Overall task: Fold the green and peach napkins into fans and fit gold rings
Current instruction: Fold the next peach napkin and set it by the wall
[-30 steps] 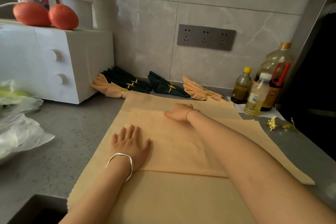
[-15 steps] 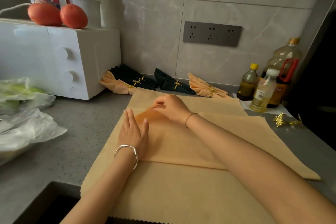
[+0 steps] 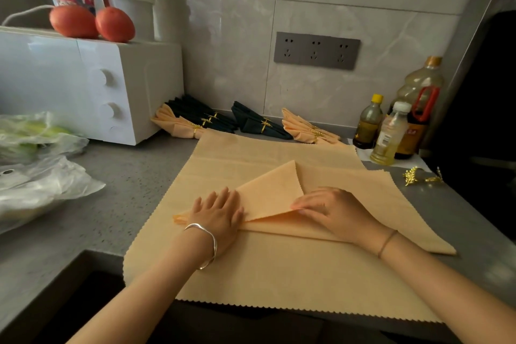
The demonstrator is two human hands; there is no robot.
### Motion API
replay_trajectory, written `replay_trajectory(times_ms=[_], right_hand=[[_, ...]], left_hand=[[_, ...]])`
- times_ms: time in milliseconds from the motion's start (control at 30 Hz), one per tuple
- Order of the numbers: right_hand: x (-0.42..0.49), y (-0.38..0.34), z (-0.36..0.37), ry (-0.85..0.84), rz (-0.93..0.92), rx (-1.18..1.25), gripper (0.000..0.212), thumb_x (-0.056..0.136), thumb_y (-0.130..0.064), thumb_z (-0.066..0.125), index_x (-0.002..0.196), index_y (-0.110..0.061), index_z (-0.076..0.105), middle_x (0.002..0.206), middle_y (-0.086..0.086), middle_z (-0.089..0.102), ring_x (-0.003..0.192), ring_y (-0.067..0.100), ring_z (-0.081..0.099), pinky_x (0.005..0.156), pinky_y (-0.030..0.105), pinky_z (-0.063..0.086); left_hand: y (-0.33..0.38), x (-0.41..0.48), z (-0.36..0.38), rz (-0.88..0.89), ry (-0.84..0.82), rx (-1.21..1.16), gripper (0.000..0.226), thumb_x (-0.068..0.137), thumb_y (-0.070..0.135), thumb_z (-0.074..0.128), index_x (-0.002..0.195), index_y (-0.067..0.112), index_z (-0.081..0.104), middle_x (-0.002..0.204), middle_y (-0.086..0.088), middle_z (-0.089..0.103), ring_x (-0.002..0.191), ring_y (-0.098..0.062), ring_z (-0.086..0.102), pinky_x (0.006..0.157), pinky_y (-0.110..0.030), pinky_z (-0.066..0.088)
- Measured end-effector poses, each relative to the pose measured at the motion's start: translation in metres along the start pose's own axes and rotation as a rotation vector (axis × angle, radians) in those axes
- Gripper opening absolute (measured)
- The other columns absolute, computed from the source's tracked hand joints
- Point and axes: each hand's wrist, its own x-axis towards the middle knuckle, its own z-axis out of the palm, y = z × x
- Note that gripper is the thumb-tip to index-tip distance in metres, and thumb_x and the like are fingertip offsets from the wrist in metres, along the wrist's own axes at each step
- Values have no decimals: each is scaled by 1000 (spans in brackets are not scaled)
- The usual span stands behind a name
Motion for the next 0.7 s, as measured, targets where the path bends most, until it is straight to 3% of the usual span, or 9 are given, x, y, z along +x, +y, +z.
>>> replay_trajectory(times_ms=[133, 433, 600, 700], right_hand=[[-17, 2, 6, -4, -13, 14, 20, 90, -30, 61, 107, -33, 71, 110, -17, 67, 100, -5, 56, 89, 6, 37], [-26, 4, 16, 0, -34, 21, 21, 90, -35, 58, 106, -33, 71, 109, -19, 67, 101, -8, 54, 91, 11, 38], [-30, 2, 17, 9, -20, 34, 51, 87, -64, 37, 104, -32, 72, 112, -19, 65, 104, -7, 53, 90, 17, 43], [-28, 4, 18, 21, -31, 44, 61, 88, -68, 31, 101, -28, 74, 110, -18, 66, 102, -6, 54, 88, 19, 44]], left_hand=[[5, -4, 3, 27, 8, 55, 55, 102, 42, 10, 152, 23, -4, 160, 5, -7, 147, -18, -2, 119, -38, -2], [5, -4, -3, 35, -61, 47, 56, 102, 43, 11, 152, 22, -5, 159, 5, -7, 147, -17, -2, 119, -37, 0], [9, 14, -12, 22, -129, -16, 55, 103, 40, 13, 152, 20, -2, 160, 4, -6, 147, -18, 1, 119, -37, 3], [14, 34, -12, 53, -114, -63, 53, 103, 38, 13, 152, 21, 2, 160, 5, -1, 147, -17, 3, 118, -35, 5]])
